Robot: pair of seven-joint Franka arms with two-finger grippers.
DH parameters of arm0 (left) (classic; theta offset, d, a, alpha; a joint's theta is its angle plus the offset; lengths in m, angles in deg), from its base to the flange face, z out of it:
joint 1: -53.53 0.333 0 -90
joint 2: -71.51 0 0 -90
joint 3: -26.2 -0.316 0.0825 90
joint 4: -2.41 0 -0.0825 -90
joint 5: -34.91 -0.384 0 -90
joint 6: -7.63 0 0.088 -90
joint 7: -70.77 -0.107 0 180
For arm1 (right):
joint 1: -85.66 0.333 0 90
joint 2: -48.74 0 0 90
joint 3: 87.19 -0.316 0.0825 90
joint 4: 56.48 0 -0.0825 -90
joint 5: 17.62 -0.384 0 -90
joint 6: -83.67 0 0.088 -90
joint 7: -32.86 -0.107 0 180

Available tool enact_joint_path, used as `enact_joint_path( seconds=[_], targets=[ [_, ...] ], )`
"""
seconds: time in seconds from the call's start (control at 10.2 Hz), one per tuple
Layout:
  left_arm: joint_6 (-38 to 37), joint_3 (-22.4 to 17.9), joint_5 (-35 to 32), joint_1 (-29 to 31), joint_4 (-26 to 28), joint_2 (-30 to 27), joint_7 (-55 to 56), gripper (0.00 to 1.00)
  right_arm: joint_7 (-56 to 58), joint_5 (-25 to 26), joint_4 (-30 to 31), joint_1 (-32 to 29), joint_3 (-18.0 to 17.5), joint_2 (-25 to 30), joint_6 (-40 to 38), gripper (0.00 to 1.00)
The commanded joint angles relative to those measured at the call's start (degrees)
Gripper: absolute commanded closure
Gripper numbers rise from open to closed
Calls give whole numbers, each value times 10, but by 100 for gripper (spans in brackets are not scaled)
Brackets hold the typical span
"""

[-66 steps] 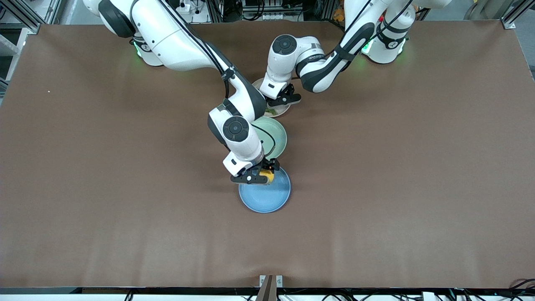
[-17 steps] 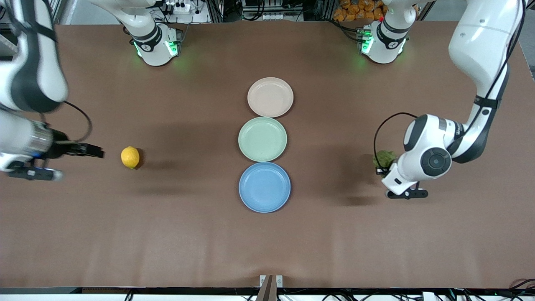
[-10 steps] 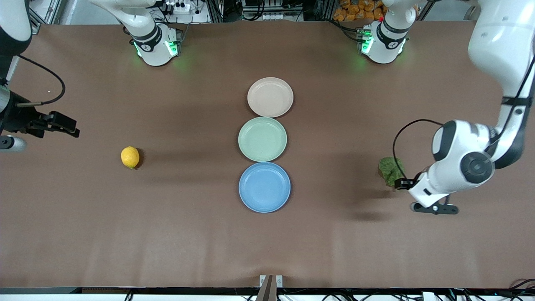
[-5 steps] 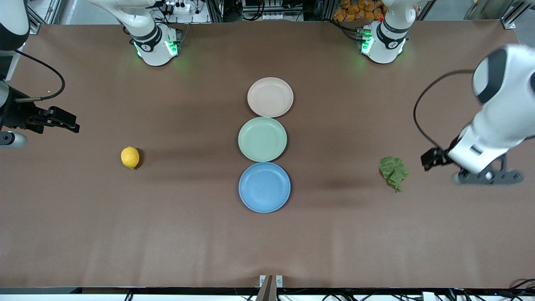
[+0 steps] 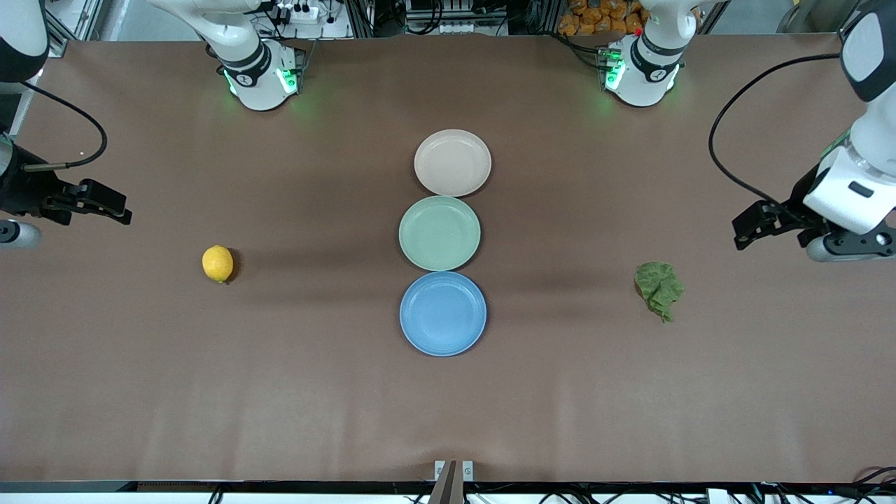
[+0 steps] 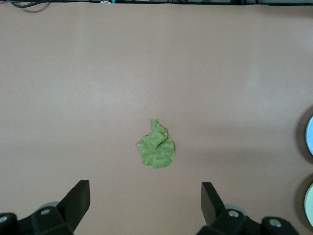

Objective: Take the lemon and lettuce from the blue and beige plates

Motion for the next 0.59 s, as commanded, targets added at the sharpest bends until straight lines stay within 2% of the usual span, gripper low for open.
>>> enact_joint_path(
  seconds=[0.0,0.1,0.49],
  targets=[
    [-15,-78,35,-65,15,-26,-17,0,-36,4,1,2,-10,5,4,0],
    [-20,-76,35,-62,13,-26,-17,0,-52,4,1,0,-23,5,1,0],
    [-40,-72,39,-58,10,-47,-24,0,-49,4,1,-1,-33,6,-5,0]
  ],
)
